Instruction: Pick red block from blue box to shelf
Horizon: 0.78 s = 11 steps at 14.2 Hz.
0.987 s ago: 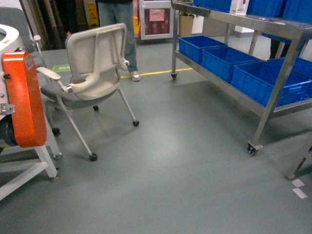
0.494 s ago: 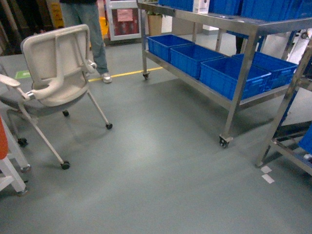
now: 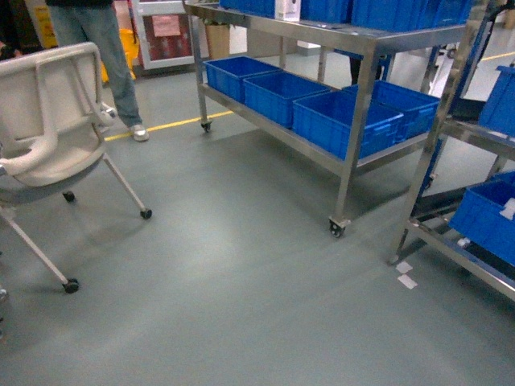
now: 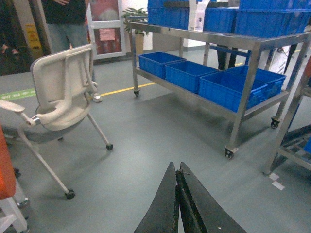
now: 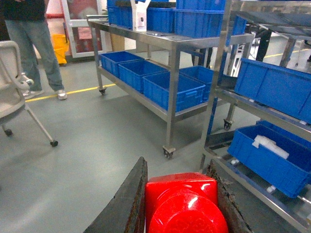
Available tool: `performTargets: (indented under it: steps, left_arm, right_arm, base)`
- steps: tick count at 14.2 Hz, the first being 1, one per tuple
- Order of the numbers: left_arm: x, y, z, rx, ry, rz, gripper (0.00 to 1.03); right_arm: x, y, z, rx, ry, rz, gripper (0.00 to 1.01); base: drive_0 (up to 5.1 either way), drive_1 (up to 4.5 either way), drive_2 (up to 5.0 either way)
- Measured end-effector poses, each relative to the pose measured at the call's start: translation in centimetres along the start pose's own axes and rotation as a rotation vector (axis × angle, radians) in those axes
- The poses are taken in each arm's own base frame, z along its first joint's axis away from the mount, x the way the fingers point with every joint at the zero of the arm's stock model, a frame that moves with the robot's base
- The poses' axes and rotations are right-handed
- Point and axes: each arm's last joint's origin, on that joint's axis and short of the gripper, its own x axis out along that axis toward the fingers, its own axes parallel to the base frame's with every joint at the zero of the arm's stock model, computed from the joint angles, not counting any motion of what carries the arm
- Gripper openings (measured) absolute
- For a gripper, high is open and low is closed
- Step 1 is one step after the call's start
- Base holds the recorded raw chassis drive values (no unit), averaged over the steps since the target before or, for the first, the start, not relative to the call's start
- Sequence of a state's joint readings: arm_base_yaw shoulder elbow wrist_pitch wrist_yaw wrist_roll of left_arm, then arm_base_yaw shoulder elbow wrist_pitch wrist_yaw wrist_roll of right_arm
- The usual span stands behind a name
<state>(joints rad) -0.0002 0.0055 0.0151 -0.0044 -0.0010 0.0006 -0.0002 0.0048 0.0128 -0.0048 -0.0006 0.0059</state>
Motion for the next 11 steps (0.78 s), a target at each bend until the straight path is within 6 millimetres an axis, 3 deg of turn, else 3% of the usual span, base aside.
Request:
performTargets:
  steps: [11]
  left_arm:
    - [0.00,0.00,0.00,0.000,0.000,0.000,0.02]
  right_arm:
    - [0.00,0.00,0.00,0.000,0.000,0.000,0.28]
  base:
    - [-1.6,-1.59,-1.6]
